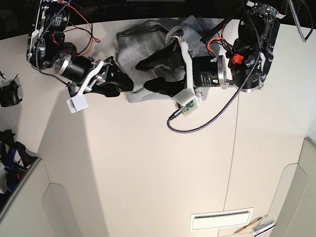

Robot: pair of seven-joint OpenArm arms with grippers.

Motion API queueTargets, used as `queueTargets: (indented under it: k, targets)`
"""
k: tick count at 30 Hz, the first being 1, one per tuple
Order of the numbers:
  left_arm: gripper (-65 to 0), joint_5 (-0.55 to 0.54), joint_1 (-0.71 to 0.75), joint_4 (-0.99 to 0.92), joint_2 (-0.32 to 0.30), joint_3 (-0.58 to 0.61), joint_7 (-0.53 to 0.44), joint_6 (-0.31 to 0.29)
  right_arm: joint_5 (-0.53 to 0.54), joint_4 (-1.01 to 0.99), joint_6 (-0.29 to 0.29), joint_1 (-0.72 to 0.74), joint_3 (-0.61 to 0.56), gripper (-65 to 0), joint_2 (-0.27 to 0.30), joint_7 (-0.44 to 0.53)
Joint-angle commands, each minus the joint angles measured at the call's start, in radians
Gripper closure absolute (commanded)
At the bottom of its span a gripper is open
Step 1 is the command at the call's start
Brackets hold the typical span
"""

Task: Fold the T-shirt properly
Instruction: 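Grasp the folded bundle with both grippers and press it together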

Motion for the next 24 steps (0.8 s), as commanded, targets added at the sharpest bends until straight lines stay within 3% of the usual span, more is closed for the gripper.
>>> queueTargets:
  k: [1,6,14,19,21,24]
  targets:
    - [-37.4,-0.026,-0.016,0.03,-0.003,-0.026,-0.018,-0.008,0.023,0.019,0.01,0.009,-0.021,-34.8,-0.008,0.01]
    - [-37.4,-0.042,-0.016,0.077,-0.003,-0.162,0.01,-0.008,-0.004,0.019,0.01,-0.031,-0.159,-34.7,-0.021,0.025]
    - [-37.4,-0.134,-0.01,0.078,-0.009,-0.383,0.107,-0.008,-0.117,0.019,0.01,-0.079,-0.341,-34.7,-0.027,0.153]
    - [-37.4,-0.164,0.022,0.078,-0.008,-0.454,0.11,-0.008,-0.195,0.003,0.006,-0.079,-0.379,-34.5,-0.072,0.188]
    - [-37.4,-0.163,0.038,0.078,-0.008,-0.457,0.11,-0.008,-0.213,-0.004,0.005,-0.079,-0.379,-32.3,-0.085,0.204]
    - [-37.4,-0.162,0.06,0.078,-0.008,-0.456,0.112,-0.008,-0.228,-0.01,0.005,-0.079,-0.379,-23.1,-0.09,0.229]
